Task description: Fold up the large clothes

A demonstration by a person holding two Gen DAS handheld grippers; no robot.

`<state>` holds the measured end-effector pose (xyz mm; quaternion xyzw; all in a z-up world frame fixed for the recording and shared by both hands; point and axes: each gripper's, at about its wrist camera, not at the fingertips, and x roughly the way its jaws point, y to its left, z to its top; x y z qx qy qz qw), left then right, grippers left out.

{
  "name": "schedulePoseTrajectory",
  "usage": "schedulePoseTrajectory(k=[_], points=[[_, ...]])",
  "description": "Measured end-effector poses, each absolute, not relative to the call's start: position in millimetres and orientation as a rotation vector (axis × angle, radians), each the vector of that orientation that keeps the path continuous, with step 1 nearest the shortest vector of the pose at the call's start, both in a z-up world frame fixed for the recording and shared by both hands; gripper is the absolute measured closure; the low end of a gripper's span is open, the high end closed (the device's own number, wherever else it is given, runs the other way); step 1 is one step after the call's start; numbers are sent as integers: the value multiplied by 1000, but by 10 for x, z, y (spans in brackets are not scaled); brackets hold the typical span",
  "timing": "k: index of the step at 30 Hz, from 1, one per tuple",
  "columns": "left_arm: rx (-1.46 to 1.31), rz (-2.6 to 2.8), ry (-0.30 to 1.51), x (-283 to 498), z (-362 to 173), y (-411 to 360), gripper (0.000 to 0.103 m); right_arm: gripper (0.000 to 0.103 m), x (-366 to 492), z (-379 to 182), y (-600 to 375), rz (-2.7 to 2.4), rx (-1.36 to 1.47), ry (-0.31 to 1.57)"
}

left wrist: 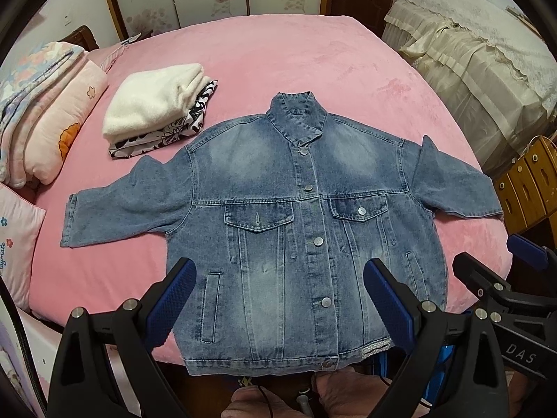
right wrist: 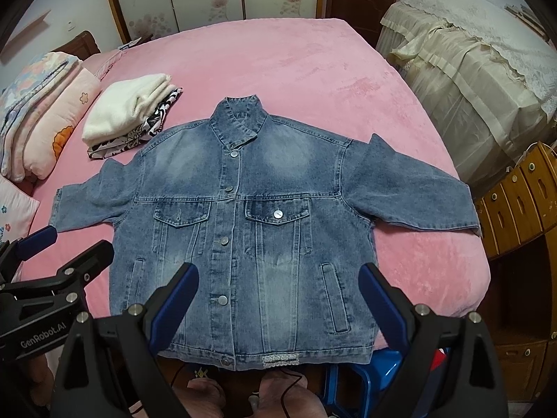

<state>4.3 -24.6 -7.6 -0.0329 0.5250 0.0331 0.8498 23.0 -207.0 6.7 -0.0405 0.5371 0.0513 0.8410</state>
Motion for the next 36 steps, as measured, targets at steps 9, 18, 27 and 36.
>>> schedulePoseTrajectory(k=[9,18,27,36], points=[[-76,76,1106,-4,-77,-273,7,10,221,68,-2098,112,-95,1131],[-74,83,1102,-24,-19,-283,7,10,227,118,-2127,123,-110,1116],[-73,98,1096,4,53,-295,7,10,245,145,-2165,130,-103,1105],[-76,115,1097,-1,95,-345,7,10,281,170,-2233,157,-93,1096]])
